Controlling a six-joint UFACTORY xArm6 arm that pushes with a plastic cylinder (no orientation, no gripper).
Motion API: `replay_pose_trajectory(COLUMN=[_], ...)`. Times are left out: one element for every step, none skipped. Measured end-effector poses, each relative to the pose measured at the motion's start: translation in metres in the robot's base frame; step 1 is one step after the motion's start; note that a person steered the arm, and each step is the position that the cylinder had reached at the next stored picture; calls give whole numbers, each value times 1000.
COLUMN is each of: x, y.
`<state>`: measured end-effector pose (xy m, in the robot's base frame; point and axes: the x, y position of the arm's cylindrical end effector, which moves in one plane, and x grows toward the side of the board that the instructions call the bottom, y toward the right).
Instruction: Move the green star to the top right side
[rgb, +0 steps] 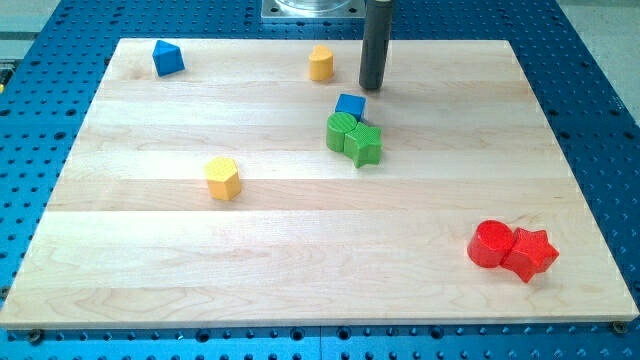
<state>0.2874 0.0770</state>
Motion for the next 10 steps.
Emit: replay_pose_trajectory(x=[0, 0, 0, 0, 0, 15, 61, 124, 123, 135], y=[1, 2, 3, 5, 5, -63, -105, -123, -66, -61])
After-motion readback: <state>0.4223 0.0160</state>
